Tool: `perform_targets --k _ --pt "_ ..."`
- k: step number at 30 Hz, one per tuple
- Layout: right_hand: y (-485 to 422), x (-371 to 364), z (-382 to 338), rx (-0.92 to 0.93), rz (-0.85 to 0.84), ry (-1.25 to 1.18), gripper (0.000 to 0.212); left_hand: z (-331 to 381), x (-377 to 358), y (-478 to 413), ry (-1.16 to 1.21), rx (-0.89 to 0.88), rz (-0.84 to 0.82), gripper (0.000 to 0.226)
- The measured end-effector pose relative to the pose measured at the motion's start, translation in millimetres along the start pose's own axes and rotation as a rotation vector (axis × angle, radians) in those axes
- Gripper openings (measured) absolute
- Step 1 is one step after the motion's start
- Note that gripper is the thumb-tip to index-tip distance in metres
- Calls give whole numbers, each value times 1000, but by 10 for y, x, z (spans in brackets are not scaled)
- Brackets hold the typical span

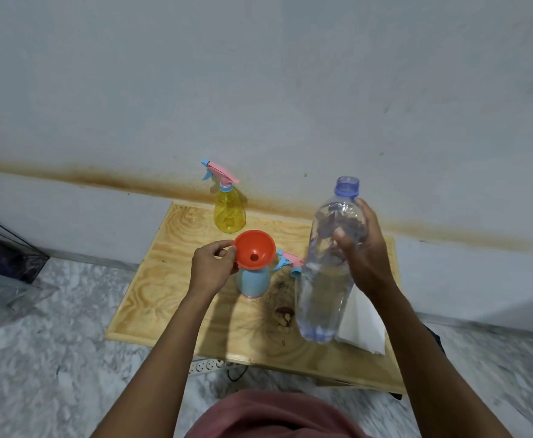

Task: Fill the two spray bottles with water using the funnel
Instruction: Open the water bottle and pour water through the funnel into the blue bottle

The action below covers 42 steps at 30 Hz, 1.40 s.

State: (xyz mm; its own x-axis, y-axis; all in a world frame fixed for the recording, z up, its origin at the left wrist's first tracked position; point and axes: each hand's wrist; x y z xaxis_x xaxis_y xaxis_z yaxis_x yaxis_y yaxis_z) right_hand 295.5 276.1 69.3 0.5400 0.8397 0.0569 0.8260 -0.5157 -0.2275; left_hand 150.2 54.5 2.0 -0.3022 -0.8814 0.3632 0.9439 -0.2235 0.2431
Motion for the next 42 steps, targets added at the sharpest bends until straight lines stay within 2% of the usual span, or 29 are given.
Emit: perform_targets --k 4,9,15,26,32,39,42 --pt "-144 22 -10 17 96 -46 59 9 4 3 -11 1 -5 22" --pt "-294 15 116 35 105 44 67 20 -3 4 -22 13 3 21" --pt "-377 -5 313 37 275 1 68 12 -19 5 -22 21 19 21" --pt "-314 -117 491 70 483 11 67 8 -26 29 -29 24 36 20" --pt "-278 -130 565 92 444 66 71 18 -19 36 -17 22 26 21" --pt "-245 -28 531 49 372 107 86 0 -14 12 -27 7 12 24" --pt "-159 -54 508 106 472 286 86 -6 -14 -3 -25 2 8 23"
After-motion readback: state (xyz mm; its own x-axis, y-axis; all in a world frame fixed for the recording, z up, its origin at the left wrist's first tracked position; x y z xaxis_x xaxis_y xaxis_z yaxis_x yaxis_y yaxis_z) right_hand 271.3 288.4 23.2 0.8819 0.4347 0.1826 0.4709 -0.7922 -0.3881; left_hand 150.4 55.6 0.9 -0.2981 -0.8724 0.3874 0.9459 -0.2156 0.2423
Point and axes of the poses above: each hand's wrist, its own y-axis away from the middle knuckle, its own x-axis out of the back of the hand, z = x × y, and after that the axes turned 11 degrees about -y, right-handed
